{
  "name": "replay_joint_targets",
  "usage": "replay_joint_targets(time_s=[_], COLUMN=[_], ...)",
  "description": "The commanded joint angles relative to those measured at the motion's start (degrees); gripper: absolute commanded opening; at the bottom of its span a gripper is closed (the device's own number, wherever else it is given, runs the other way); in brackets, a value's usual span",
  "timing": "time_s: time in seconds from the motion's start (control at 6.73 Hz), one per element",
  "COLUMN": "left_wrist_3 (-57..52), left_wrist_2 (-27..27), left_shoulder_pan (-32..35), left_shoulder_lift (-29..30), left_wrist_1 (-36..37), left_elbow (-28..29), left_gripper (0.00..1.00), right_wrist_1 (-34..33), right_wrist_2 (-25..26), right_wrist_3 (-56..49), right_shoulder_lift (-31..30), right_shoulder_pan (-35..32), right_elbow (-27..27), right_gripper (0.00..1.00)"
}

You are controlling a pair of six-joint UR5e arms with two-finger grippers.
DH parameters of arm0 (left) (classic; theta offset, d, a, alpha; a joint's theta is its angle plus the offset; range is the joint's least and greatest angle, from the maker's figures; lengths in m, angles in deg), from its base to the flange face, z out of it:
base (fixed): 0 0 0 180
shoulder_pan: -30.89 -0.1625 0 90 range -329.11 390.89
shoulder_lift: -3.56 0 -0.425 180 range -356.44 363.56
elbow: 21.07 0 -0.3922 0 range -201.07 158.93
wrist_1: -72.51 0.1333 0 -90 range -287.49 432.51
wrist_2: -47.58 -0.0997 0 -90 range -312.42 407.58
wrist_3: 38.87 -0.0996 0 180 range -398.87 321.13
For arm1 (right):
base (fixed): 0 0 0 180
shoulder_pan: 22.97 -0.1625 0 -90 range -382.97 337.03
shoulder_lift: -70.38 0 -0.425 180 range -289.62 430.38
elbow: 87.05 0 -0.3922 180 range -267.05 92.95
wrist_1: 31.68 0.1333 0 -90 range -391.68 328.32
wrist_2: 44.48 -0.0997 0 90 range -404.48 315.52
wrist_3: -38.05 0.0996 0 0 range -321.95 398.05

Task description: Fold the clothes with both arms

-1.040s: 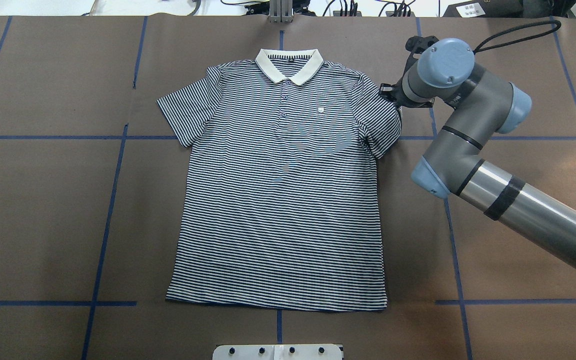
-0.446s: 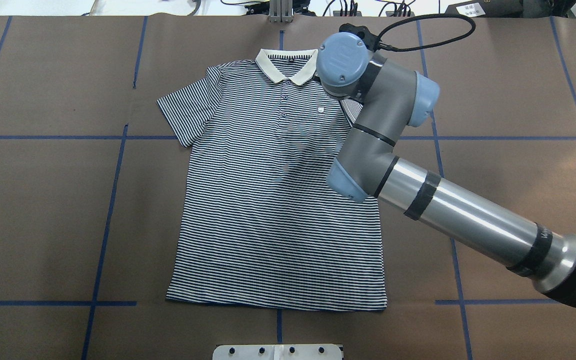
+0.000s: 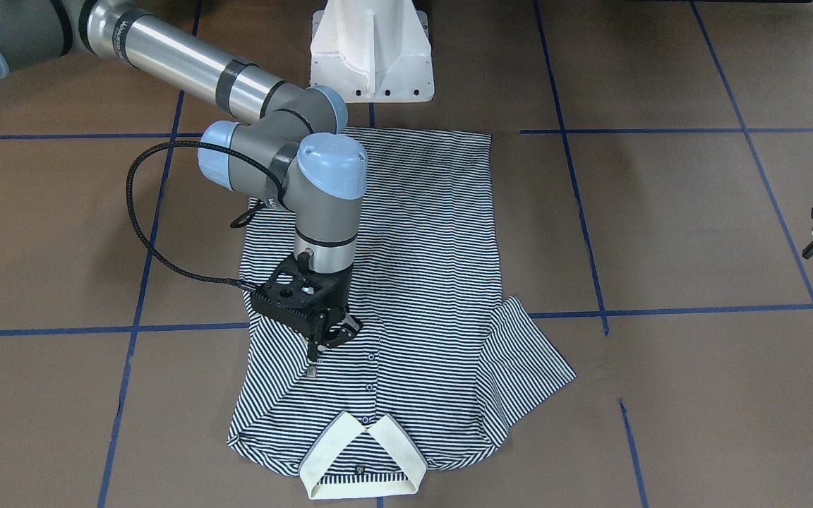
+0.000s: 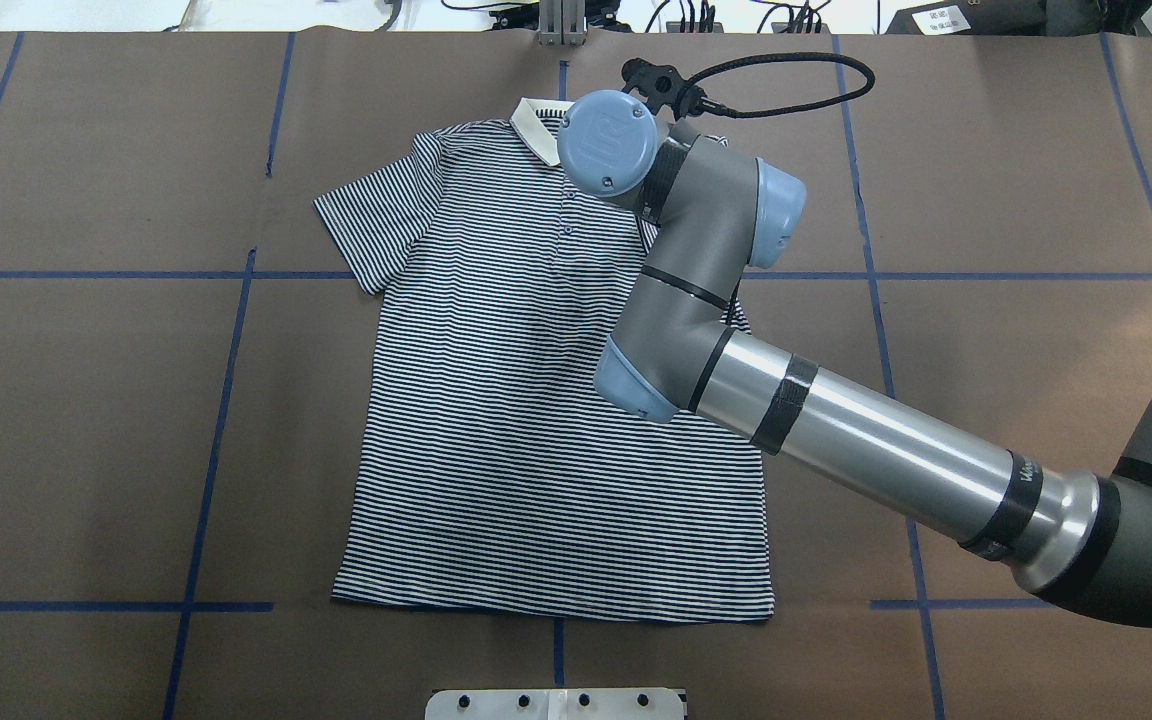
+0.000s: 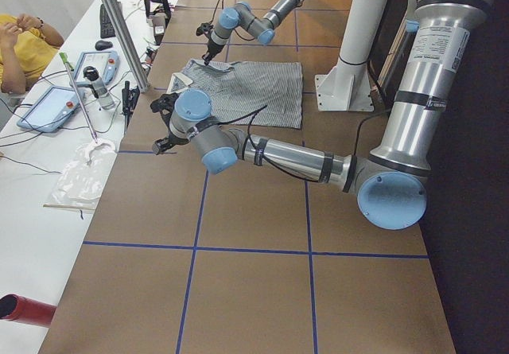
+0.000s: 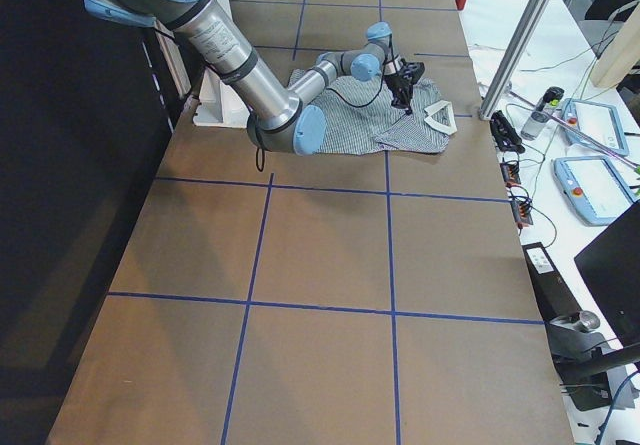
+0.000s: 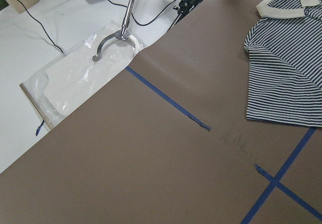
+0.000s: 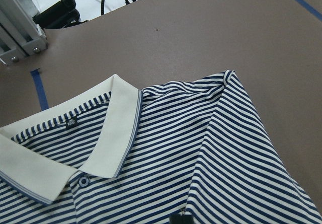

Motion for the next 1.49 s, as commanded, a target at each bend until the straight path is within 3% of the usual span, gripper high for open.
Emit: replay_joint_targets(time_s=[0.0,0.3,0.59,0.89,1.04,1.19,1.34], left_wrist_3=[-0.15,-0.06,-0.15,2.46,16.50,27.69,38.24], left_wrist_2=[0.00,-0.18,-0.26,-0.44,-4.96,-11.36,-17.34], left_shoulder_pan=[-0.18,-0.79,-3.15,-8.40,-10.44,-15.42,-20.43], left_shoulder_lift=[-0.01,0.34,0.96,1.22,3.22,5.25,8.22], left_wrist_1=[0.00,0.00,0.00,0.26,0.09,0.18,0.35], left_elbow=[0.05,0.40,0.32,0.66,0.23,0.32,1.01], left_gripper=[1.00,1.00,1.00,1.00,1.00,1.00,0.92], right_wrist_1=[0.54,-1.56,-3.94,-6.90,-9.63,-8.87,-6.34], right_wrist_2=[0.63,-4.79,-5.61,-13.39,-17.17,-19.74,-24.46], right_wrist_3=[-0.46,-3.78,-5.90,-13.85,-21.04,-29.29,-37.73], right_shoulder_lift=[0.22,0.40,0.40,-0.30,-3.26,-10.08,-15.11], right_shoulder_pan=[0.73,-0.84,-1.82,-6.36,-9.26,-11.99,-15.84], right_elbow=[0.17,-0.27,-0.97,-3.85,-8.48,-14.62,-18.16], right_gripper=[1.00,1.00,1.00,1.00,1.00,1.00,1.00])
